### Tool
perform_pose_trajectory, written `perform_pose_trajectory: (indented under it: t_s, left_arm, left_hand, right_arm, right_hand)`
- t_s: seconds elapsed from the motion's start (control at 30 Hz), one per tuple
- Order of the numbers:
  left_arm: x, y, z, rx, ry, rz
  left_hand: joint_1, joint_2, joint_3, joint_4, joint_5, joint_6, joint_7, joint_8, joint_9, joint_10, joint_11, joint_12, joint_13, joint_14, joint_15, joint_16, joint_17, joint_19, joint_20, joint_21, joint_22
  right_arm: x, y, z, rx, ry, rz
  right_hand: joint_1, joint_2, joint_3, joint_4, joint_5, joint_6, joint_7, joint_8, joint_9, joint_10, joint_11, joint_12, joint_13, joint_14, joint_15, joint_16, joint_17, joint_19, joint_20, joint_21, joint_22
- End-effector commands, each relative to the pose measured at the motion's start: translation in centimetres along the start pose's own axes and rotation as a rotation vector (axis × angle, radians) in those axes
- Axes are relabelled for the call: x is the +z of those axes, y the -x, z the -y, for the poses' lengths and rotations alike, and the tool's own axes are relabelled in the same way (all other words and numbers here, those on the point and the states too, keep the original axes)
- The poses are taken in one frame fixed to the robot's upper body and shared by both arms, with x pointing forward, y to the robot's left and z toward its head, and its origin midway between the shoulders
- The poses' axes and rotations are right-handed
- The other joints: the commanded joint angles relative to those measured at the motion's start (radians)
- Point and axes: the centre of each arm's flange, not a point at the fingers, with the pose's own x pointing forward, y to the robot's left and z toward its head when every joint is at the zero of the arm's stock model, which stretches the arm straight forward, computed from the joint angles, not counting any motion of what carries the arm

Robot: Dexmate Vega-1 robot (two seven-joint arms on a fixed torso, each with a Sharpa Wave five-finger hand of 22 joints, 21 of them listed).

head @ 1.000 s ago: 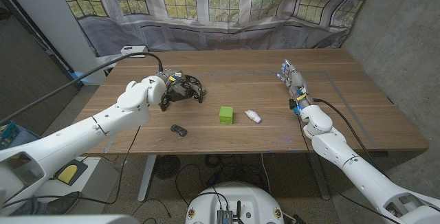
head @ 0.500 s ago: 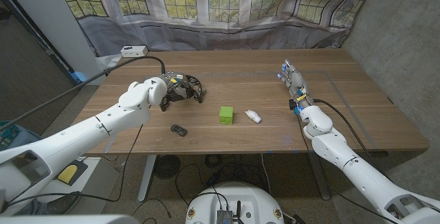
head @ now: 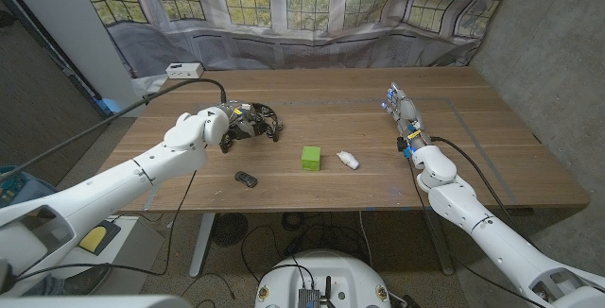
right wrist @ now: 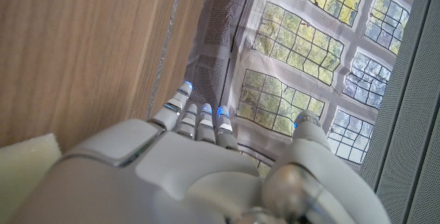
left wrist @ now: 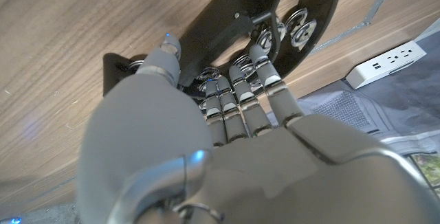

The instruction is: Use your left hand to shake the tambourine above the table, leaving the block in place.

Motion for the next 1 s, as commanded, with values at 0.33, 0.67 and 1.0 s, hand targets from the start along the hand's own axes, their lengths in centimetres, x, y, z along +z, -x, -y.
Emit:
perform_pose_trajectory:
  t_s: [0.33,0.67,1.0]
  left_arm:
    - [0.3,0.0,1.5,0.021,-0.002,-0.035]
    - [0.5,0.0,2.5,0.058,0.0,-0.057]
    - [0.5,-0.3,3.2,0.083,0.012,-0.079]
  left_hand:
    - [0.033,0.014,-0.002,-0.006,0.002,0.033,0.004,0.012,0.004,0.029,0.004,0.011,0.003,0.021,-0.021,0.005,0.005,0.013,-0.002,0.005,0.004]
    - [0.055,0.025,0.002,-0.008,0.001,0.059,0.003,0.015,0.005,0.056,0.004,0.016,0.004,0.047,-0.024,0.007,0.003,0.035,-0.005,0.011,0.004]
    - [0.07,0.034,0.011,-0.01,0.001,0.081,0.002,0.018,0.005,0.069,0.0,0.017,0.004,0.058,-0.023,-0.001,-0.001,0.036,0.001,0.01,0.004]
  right_arm:
    - [-0.4,0.4,0.0,0.001,-0.008,-0.01]
    - [-0.6,0.4,0.0,0.004,-0.008,-0.01]
    - [-0.8,0.7,0.1,-0.003,-0.01,-0.018]
  right_hand:
    - [0.015,-0.002,0.007,0.002,-0.001,0.001,-0.003,-0.003,0.004,-0.004,-0.001,0.002,0.004,0.005,0.007,0.003,0.006,0.003,0.011,-0.001,0.004]
    - [0.016,-0.002,0.006,0.002,-0.001,0.001,-0.003,-0.003,0.004,-0.004,0.0,0.002,0.004,0.005,0.007,0.003,0.006,0.004,0.012,-0.001,0.004]
    - [0.016,-0.002,0.006,0.003,-0.001,0.0,-0.003,-0.003,0.004,-0.004,0.0,0.002,0.004,0.005,0.007,0.003,0.006,0.004,0.012,-0.001,0.004]
